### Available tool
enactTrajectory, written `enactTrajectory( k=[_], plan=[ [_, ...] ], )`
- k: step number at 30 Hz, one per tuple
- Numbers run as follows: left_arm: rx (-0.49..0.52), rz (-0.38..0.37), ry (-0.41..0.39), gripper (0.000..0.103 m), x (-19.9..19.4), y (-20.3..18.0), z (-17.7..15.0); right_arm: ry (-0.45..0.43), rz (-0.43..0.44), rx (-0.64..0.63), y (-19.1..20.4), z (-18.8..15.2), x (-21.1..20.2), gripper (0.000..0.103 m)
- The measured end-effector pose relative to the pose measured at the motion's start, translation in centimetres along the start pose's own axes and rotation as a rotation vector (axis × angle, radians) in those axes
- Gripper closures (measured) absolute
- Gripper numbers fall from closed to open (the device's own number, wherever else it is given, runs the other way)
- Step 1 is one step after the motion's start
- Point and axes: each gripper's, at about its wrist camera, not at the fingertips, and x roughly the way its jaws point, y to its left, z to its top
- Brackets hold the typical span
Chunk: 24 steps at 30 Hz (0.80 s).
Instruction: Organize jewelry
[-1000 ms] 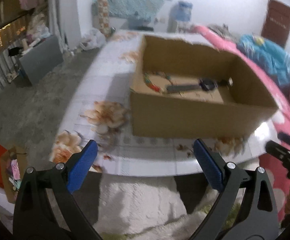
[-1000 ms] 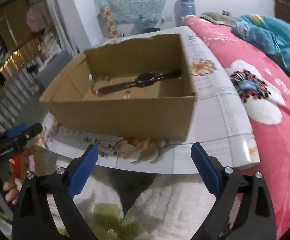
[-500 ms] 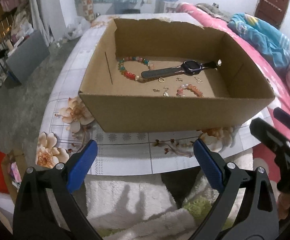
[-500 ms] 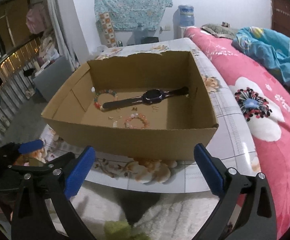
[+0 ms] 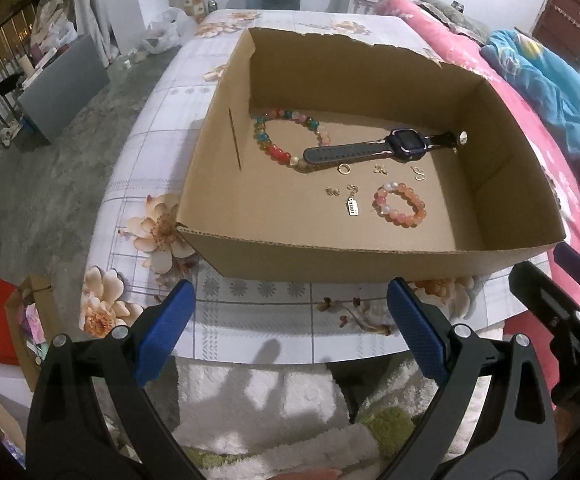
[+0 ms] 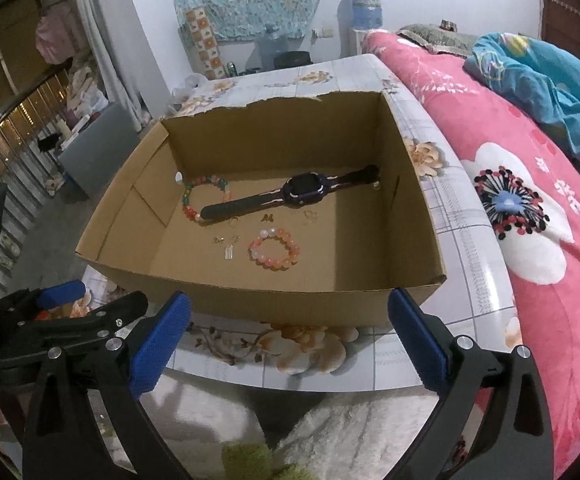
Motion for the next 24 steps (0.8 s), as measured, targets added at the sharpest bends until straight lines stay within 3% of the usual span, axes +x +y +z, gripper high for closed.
enactTrajectory(
  k=[24],
  plan=[
    [0.044, -0.001, 0.038, 0.010, 0.7, -0.9, 0.3, 0.062, -0.019, 0.045, -0.3, -0.6, 1.7, 0.007]
  ],
)
